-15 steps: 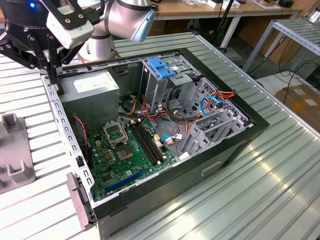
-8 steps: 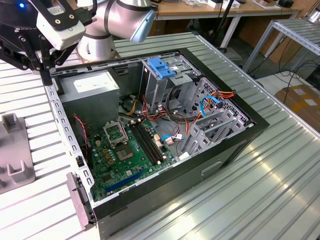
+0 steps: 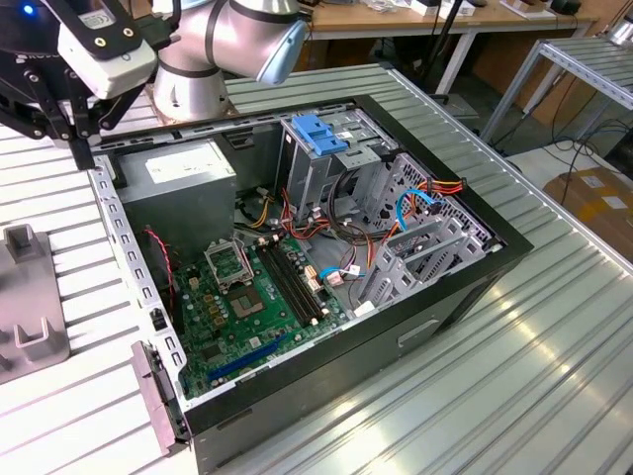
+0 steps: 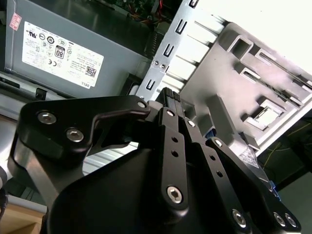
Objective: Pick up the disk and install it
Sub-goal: 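Reach for the disk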
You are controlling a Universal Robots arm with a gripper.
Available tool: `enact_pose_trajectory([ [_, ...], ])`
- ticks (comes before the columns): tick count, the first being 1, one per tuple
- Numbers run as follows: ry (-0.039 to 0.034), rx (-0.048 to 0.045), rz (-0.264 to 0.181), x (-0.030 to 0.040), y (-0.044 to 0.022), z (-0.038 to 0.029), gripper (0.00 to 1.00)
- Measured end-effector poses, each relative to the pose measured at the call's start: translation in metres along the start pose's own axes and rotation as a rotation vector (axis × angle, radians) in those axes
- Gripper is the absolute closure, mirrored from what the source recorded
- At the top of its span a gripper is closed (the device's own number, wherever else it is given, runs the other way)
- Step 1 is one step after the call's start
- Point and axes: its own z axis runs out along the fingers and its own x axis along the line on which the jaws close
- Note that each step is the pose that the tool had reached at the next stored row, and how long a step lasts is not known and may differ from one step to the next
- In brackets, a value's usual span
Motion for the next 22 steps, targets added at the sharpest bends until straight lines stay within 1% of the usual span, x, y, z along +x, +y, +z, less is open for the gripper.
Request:
enact_pose_trajectory([
  [13,0.0,0.0,0.0,0.0225,-0.0005,-0.0001,0.9],
  [22,0.0,0.0,0.0,0.0325,-0.0009,-0.0001,0.9],
])
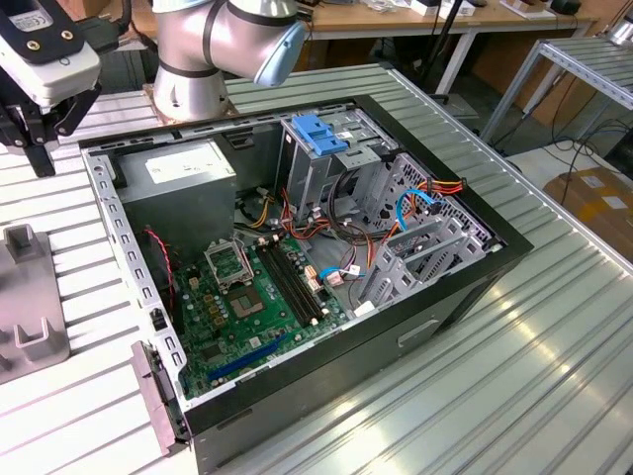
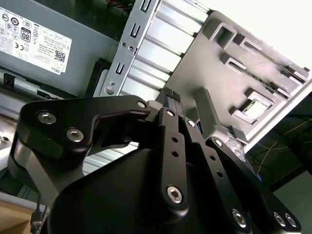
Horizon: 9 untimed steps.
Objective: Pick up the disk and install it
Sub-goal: 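Reach for the disk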
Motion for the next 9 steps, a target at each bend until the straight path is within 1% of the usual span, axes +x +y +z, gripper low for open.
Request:
enact_pose_trajectory([
  [3,0.0,0.0,0.0,0.0036,-0.0002,0.0,0.9],
  [5,0.0,0.0,0.0,0.0075,-0.0005,0.0,0.9],
  [9,0.0,0.0,0.0,0.0119,-0.0007,0.0,0.9],
])
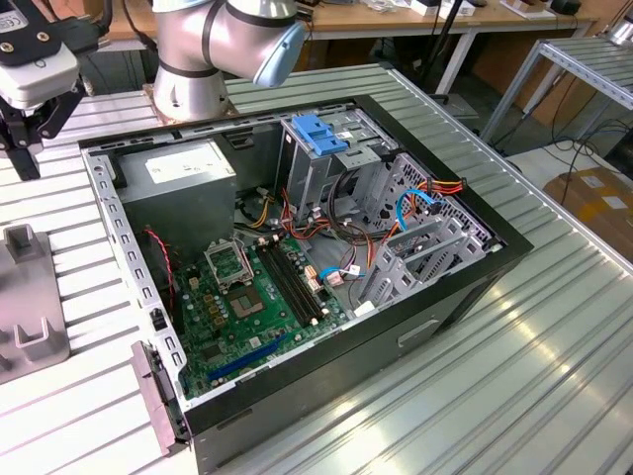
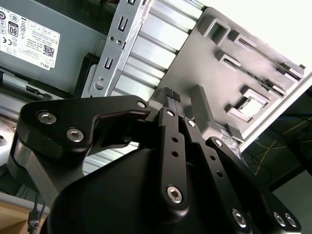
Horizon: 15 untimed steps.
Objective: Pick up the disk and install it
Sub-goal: 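Reach for the disk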
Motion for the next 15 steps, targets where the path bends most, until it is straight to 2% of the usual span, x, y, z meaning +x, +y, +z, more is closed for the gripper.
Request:
enact_pose_trajectory([
  [15,0.0,0.0,0.0,0.0169,-0.0013,-0.0001,0.9],
])
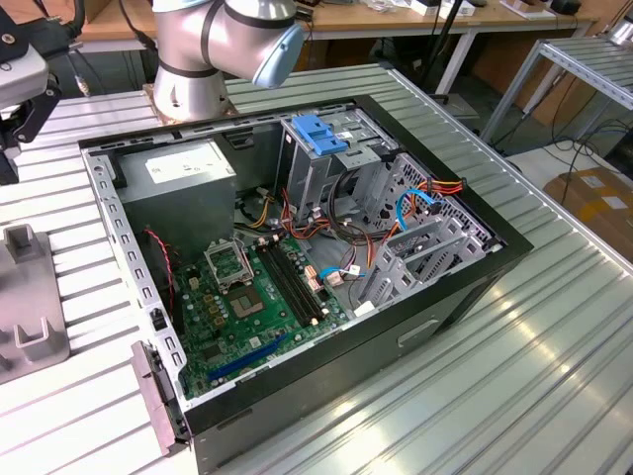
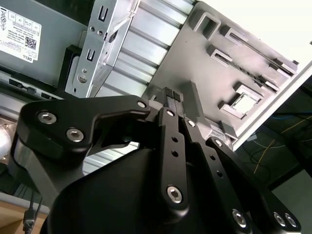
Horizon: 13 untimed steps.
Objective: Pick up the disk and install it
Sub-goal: 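Reach for the disk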
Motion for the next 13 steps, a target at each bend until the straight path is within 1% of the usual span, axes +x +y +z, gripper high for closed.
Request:
enact_pose_trajectory([
  [13,0.0,0.0,0.0,0.0113,-0.0009,-0.0002,0.9],
])
